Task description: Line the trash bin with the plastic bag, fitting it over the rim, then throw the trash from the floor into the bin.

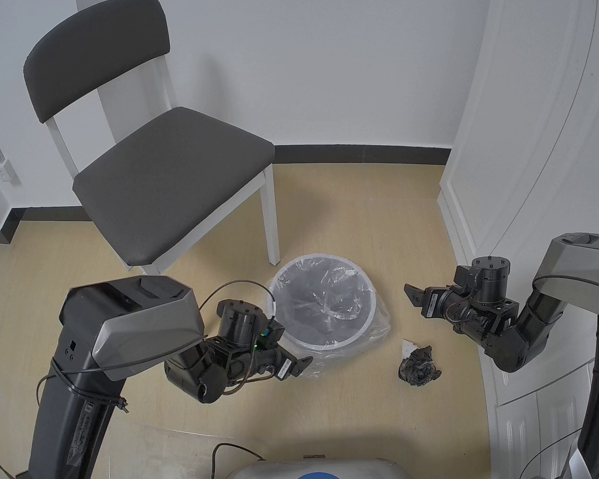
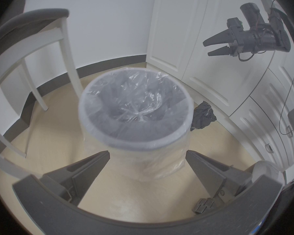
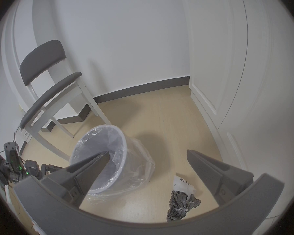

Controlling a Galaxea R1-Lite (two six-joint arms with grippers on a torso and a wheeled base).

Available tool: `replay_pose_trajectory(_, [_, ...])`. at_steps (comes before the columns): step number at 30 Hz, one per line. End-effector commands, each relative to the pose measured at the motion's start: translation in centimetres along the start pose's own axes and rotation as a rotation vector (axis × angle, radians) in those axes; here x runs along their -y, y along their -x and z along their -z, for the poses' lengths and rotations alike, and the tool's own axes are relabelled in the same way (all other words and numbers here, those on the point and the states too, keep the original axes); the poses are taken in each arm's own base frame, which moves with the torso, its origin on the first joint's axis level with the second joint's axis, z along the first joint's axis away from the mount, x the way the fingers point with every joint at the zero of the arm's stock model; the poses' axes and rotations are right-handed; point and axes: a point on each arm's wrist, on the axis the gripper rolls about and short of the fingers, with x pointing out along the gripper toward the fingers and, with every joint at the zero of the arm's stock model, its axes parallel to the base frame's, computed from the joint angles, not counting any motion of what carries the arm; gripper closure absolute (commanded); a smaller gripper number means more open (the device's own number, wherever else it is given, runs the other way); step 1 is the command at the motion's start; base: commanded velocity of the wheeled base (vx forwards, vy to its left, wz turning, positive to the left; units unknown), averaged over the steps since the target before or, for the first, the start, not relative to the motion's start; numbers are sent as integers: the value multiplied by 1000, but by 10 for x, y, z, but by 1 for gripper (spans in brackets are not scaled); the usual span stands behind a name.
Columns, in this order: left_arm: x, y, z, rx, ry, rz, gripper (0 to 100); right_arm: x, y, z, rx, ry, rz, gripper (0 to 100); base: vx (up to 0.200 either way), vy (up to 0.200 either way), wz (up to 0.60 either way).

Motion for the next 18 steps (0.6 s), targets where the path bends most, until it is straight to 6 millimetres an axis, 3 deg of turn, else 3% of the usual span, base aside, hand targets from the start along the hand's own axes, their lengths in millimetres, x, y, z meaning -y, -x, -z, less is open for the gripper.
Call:
replay_pose_trajectory(1, [2, -20, -4, -24, -20, -16, 0, 1, -1, 2, -7, 1, 0, 0, 0, 0, 0])
replay_pose_trajectory(15, [-16, -29, -15, -134, 12, -61, 0, 4, -3, 0, 1, -3, 7, 0, 0, 0, 0])
replay_pose_trajectory(18, [-28, -37, -22, -123, 26, -79, 0, 3, -3, 0, 1, -3, 5, 0, 0, 0, 0])
